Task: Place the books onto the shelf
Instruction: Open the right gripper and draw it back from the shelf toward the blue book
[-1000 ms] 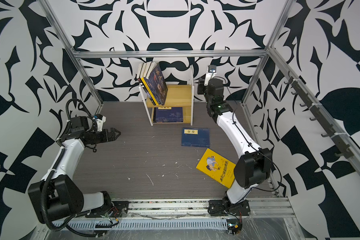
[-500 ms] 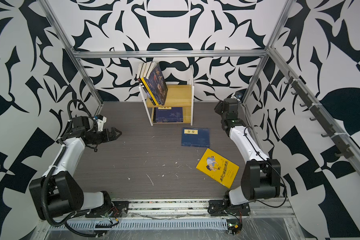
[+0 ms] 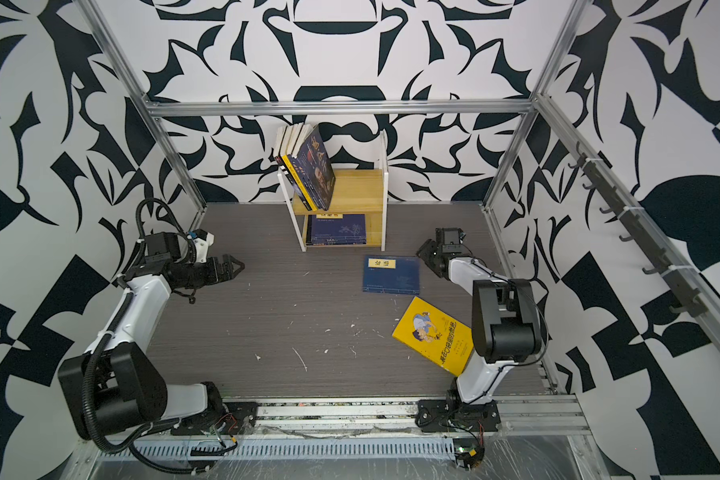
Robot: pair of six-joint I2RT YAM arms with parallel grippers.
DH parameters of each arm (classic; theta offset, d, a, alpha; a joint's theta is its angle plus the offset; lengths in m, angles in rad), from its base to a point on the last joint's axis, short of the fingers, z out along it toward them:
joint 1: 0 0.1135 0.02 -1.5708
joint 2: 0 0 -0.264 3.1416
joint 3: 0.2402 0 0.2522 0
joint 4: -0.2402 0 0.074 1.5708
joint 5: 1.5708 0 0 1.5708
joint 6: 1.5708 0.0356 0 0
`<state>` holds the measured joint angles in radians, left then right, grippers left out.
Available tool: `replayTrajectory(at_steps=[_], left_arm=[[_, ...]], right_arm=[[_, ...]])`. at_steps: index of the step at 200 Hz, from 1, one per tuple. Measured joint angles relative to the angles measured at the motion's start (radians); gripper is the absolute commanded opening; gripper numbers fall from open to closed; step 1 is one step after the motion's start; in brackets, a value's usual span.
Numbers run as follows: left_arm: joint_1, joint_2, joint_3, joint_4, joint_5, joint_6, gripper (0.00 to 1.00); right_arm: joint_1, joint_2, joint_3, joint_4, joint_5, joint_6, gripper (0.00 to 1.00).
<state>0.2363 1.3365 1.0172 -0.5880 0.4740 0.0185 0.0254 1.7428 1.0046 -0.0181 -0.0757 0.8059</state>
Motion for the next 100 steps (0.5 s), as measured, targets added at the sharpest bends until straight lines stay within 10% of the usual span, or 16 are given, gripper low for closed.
replayTrajectory(at_steps=[100], left_arm=[[-0.009,0.013,0.006,0.000,0.006,-0.002,0.99]], right_arm=[[0.012,0.105,0.027,0.023,-0.105,-0.049,0.69]])
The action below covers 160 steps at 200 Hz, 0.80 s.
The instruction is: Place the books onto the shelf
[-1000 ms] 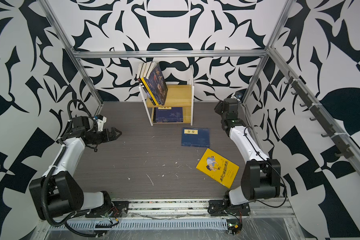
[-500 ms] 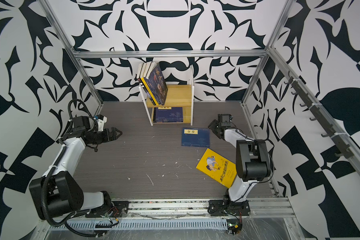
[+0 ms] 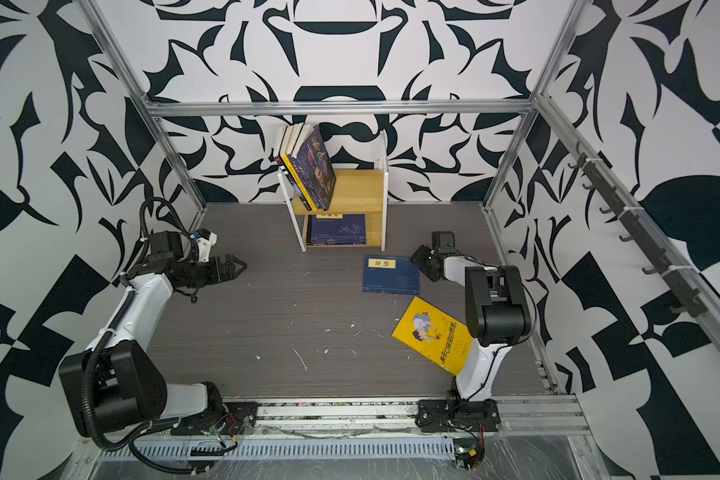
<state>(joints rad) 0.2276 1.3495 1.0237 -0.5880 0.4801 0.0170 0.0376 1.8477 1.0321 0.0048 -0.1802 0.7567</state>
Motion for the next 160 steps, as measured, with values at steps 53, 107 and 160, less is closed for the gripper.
replayTrajectory(at_steps=[53,107,160], left_arm=[[-0.012,0.005,0.000,0.000,0.026,-0.021,1.00],[-0.055,0.041,0.000,0.008,0.064,-0.053,1.00],[-0.115,0.061,-0.050,0.108,0.128,-0.176,0.95]], right_arm=[[0.071,0.002,-0.006,0.014,-0.030,0.007,0.67],[0.175,-0.006,-0.040,0.075,-0.032,0.067,0.67],[0.351,-0.007,-0.116,0.245,-0.032,0.216,0.66]])
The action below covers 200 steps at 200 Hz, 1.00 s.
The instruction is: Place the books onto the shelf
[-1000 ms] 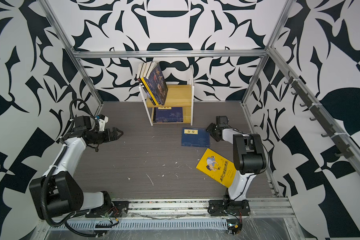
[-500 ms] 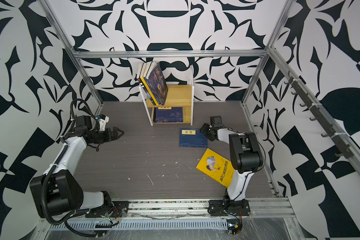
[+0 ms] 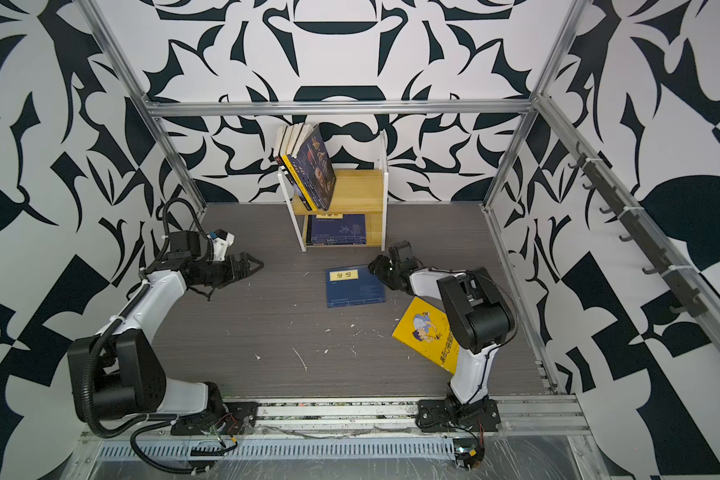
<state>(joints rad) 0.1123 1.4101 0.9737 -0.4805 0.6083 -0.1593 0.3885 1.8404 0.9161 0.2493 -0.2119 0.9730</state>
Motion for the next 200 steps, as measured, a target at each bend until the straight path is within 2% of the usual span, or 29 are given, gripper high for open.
replayTrajectory(at_steps=[52,105,134,138,175,200], left_arm=[[-0.056,0.060,-0.078,0.106,0.013,-0.146,0.92],[-0.104,0.181,-0.079,0.185,0.014,-0.295,0.86],[-0.153,0.220,-0.079,0.194,0.025,-0.338,0.86],[-0.161,0.224,-0.079,0.194,0.027,-0.342,0.82],[-0.208,0.281,-0.065,0.200,0.057,-0.370,0.71],[-0.226,0.336,-0.038,0.197,0.075,-0.381,0.68]], right_arm=[[0.130,0.000,-0.063,0.132,0.022,0.157,0.66],[0.172,-0.008,-0.106,0.199,0.042,0.248,0.66],[0.176,-0.056,-0.135,0.148,0.044,0.255,0.66],[0.176,-0.062,-0.138,0.141,0.044,0.255,0.66],[0.178,-0.105,-0.154,0.068,0.044,0.249,0.65],[0.178,-0.106,-0.157,0.062,0.042,0.245,0.65]])
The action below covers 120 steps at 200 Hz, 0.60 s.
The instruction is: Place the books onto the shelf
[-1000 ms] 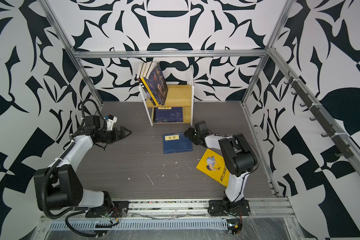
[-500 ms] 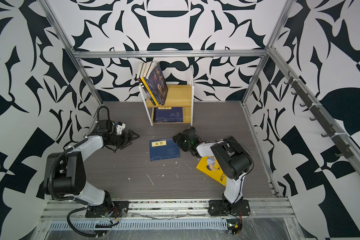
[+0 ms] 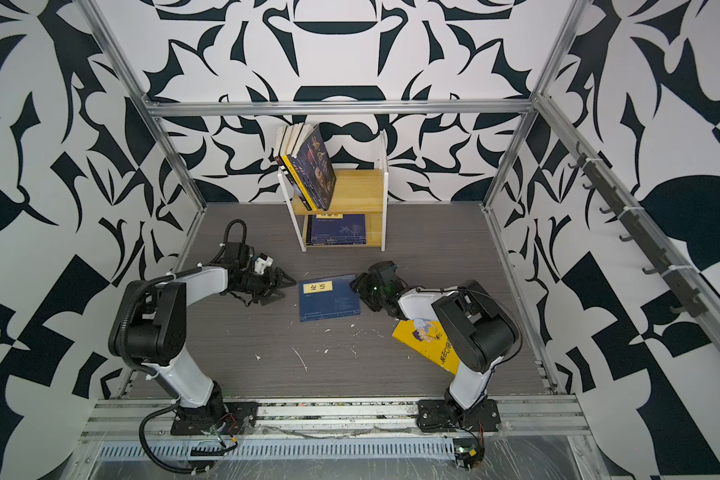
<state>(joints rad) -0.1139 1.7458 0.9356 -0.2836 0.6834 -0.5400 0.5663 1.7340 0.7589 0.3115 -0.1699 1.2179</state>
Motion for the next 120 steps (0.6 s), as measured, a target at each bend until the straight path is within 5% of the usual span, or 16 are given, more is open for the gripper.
replayTrajectory(at_steps=[120], left_arm=[[-0.089,0.197,0.188,-0.109,0.094,0.021,0.35]], right_arm=[[0.011,0.046,0.052,-0.006,-0.040,-0.025,0.65]])
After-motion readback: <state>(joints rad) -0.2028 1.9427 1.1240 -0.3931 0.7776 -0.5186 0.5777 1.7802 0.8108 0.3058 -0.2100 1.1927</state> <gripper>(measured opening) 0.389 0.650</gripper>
